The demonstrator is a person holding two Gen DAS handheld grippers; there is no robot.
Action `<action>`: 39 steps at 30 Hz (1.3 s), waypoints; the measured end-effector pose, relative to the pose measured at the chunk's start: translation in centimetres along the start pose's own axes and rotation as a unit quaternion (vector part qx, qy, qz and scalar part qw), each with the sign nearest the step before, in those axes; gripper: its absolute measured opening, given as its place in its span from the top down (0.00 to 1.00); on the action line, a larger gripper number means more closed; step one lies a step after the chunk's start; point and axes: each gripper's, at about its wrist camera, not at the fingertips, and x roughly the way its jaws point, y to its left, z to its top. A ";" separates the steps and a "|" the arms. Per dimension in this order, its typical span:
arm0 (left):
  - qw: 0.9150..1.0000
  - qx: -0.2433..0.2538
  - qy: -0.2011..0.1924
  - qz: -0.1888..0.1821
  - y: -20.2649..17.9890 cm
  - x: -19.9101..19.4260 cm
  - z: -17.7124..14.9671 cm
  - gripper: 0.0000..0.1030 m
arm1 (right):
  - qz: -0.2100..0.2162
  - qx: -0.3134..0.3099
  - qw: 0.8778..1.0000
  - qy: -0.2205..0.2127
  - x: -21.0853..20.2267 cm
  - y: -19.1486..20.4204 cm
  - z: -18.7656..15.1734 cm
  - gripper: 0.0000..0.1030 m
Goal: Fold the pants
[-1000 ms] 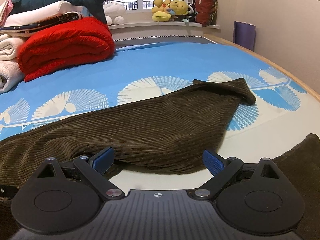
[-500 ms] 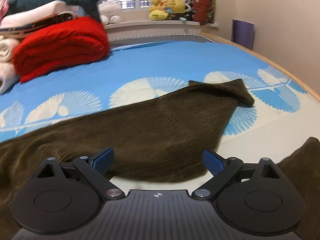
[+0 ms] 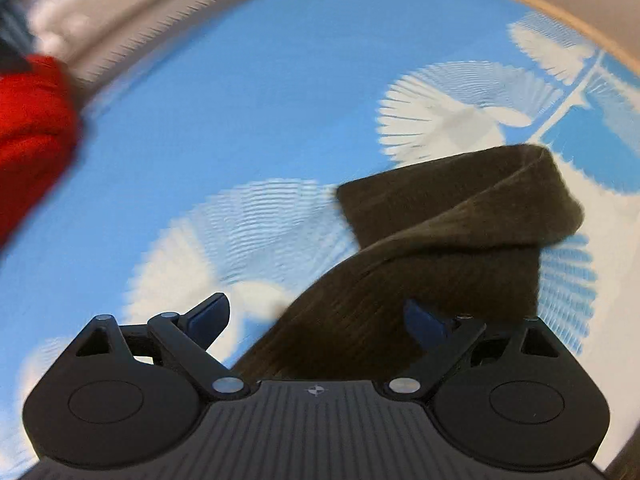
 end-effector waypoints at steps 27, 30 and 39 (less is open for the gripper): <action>0.987 -0.107 -0.077 -0.090 -9.6 -21.2 -26.2 0.28 | 0.015 0.007 0.998 -0.055 -24.1 -33.7 -24.5 0.58; 0.971 -0.154 -0.159 -0.087 -9.1 -23.5 -27.9 0.00 | 0.040 0.059 0.995 -0.070 -24.1 -35.0 -26.1 0.41; 0.908 -0.363 -0.209 -0.015 -6.0 -21.9 -29.7 0.00 | 0.090 0.062 0.990 -0.084 -21.3 -29.5 -27.9 0.20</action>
